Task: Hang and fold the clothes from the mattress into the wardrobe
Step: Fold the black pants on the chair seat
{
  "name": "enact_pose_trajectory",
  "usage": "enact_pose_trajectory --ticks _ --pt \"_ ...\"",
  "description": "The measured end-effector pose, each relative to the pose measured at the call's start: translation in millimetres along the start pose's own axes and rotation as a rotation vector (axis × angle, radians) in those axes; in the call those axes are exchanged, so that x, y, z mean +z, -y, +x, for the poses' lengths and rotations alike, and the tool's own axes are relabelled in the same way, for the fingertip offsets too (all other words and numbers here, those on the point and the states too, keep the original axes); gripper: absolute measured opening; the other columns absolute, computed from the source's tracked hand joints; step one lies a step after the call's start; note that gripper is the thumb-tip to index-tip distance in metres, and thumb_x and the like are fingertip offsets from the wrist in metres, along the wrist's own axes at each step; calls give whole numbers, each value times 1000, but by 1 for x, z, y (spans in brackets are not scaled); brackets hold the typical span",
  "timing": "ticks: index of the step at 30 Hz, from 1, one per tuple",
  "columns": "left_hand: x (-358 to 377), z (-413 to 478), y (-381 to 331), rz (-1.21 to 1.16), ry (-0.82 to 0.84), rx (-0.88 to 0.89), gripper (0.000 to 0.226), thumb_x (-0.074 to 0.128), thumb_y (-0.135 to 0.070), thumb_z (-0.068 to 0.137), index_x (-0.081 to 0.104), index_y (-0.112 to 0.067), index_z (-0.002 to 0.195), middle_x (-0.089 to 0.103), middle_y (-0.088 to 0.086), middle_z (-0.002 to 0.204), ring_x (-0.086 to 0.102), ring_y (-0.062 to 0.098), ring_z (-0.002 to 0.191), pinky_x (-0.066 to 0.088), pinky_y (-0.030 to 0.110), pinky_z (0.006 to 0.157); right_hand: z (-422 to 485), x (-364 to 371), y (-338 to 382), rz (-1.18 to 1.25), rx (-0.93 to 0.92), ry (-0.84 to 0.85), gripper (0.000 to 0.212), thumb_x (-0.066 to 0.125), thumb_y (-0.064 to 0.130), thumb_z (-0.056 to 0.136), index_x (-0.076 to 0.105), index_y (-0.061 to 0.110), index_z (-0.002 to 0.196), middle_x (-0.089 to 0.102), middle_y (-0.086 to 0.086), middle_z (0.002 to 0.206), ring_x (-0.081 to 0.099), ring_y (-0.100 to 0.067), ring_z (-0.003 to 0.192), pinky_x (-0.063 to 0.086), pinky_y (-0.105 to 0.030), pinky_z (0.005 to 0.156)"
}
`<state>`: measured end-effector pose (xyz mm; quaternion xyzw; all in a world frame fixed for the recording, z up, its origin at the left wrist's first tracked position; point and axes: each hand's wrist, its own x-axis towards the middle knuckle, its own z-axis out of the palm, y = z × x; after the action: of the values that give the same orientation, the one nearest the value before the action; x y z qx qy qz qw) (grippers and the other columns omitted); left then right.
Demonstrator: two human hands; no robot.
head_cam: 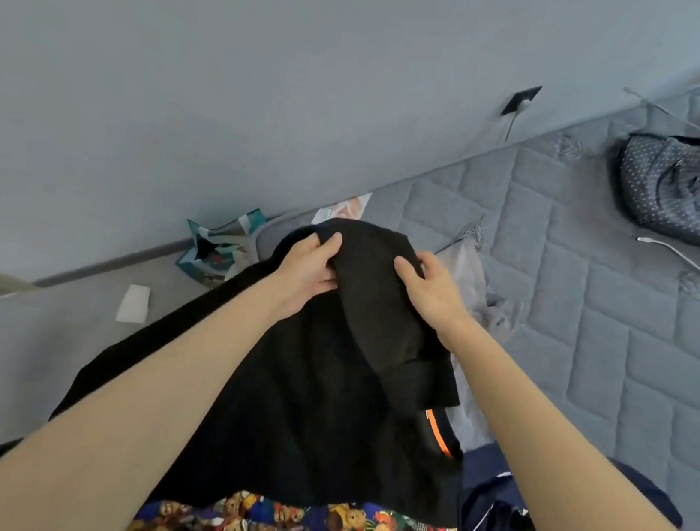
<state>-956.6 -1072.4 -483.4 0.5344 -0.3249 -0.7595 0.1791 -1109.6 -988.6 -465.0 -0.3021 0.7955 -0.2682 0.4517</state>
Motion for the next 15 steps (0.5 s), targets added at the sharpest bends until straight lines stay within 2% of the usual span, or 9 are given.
enact_pose_trajectory --ticks 3,6,9,13,15 --pt "-14 -15 60 16 -71 -155 39 48 -27 99 44 -21 138 58 3 129 61 22 107 50 43 95 -22 19 -41 104 250 199 78 68 48 83 28 22 145 46 -2 140 50 -24 124 41 -40 107" --pt "-22 -28 113 89 -142 -241 39 46 -23 100 42 -19 139 57 2 128 59 20 104 49 39 91 -43 34 -86 96 411 307 100 80 31 76 13 19 150 35 -3 147 39 -26 133 35 -37 111" --pt "-27 -34 157 101 -163 -308 40 49 -15 99 43 -14 138 55 7 131 58 23 107 49 36 87 -58 43 -131 -43 428 240 99 83 17 72 18 14 147 40 -7 145 41 -28 131 38 -42 108" --pt "-22 -39 205 36 -222 -442 36 49 -18 99 46 -12 134 58 8 128 59 23 102 48 35 80 -79 48 -168 -325 401 255 77 76 32 79 31 10 137 50 -9 135 50 -30 122 47 -41 97" --pt "-21 -41 226 53 -247 -473 44 49 -25 99 41 -13 140 55 6 132 58 23 109 48 32 80 -84 47 -186 -367 391 236 79 75 41 78 32 12 137 51 -7 134 52 -29 121 47 -40 96"
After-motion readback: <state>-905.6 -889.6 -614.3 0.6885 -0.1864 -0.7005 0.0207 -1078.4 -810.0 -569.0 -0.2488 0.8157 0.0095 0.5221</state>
